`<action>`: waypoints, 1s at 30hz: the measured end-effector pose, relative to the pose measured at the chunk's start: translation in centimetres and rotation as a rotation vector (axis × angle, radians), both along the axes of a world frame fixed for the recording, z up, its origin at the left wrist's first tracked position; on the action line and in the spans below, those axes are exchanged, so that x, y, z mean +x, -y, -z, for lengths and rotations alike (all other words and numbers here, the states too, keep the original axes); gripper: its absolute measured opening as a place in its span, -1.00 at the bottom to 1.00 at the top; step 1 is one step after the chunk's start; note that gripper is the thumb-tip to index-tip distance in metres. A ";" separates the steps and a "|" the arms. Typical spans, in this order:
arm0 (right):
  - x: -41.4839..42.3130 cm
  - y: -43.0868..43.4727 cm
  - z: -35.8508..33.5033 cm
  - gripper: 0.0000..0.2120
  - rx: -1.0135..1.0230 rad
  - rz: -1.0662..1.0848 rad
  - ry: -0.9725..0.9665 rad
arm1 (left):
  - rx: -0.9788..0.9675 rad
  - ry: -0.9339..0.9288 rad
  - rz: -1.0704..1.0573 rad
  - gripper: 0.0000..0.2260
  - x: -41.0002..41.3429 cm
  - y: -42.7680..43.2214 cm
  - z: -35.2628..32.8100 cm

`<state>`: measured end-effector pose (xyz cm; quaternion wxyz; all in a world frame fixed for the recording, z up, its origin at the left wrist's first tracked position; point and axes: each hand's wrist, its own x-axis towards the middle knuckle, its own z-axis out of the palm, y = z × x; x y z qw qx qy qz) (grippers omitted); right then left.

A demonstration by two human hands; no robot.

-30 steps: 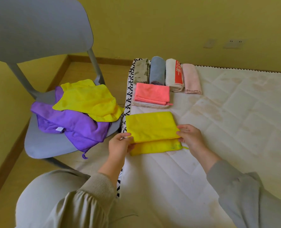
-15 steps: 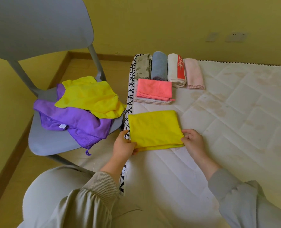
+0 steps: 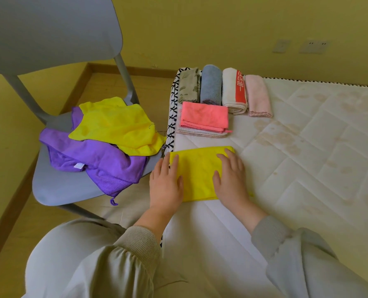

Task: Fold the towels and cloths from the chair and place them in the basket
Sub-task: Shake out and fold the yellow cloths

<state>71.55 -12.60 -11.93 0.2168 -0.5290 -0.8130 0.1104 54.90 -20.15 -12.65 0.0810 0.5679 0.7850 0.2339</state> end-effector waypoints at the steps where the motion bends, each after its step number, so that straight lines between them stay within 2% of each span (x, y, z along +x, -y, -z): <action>1: -1.2 -0.3 -0.1 -0.53 -0.031 -0.049 0.030 | -0.075 -0.027 0.058 -0.49 0.1 -0.2 0.2; 4: -3.1 -1.3 0.8 -0.41 -0.126 -0.244 0.266 | -0.376 -0.068 0.148 -0.49 0.3 -0.2 1.6; 6: -2.3 -2.5 2.3 -0.30 -0.157 -0.336 0.458 | -0.460 -0.103 0.152 -0.46 0.2 -0.1 2.0; 7: -1.6 -3.4 2.7 -0.30 -0.175 -0.301 0.498 | -0.474 -0.113 0.156 -0.45 0.2 0.0 2.0; 11: -0.4 -6.1 2.2 -0.41 -0.335 0.119 0.501 | -0.469 -0.116 0.170 -0.45 0.0 0.1 2.3; 13: -1.5 -5.8 1.6 -0.40 -0.276 0.107 0.510 | -0.462 -0.104 0.160 -0.45 0.1 0.1 2.3; 16: -2.5 -3.8 2.4 -0.35 -0.123 -0.097 0.475 | -0.447 -0.089 0.155 -0.45 0.2 -0.1 2.2; 19: -1.8 -3.3 4.0 -0.35 -0.130 -0.106 0.450 | -0.287 0.063 0.126 -0.52 -0.3 -0.8 1.8; 22: -1.8 -3.4 4.4 -0.39 -0.104 -0.092 0.408 | -0.030 0.458 -0.094 -0.69 -1.1 -2.3 0.9; 24: -1.9 -3.5 4.6 -0.39 -0.100 -0.090 0.390 | 0.045 0.705 -0.285 -0.69 -2.3 -3.7 0.5; 26: -1.9 -3.4 4.7 -0.39 -0.099 -0.087 0.381 | 0.008 0.737 -0.325 -0.62 -3.7 -5.0 0.5; 30: -1.9 -3.5 4.8 -0.39 -0.096 -0.089 0.376 | -0.115 0.675 -0.135 -0.63 -5.5 -6.4 0.8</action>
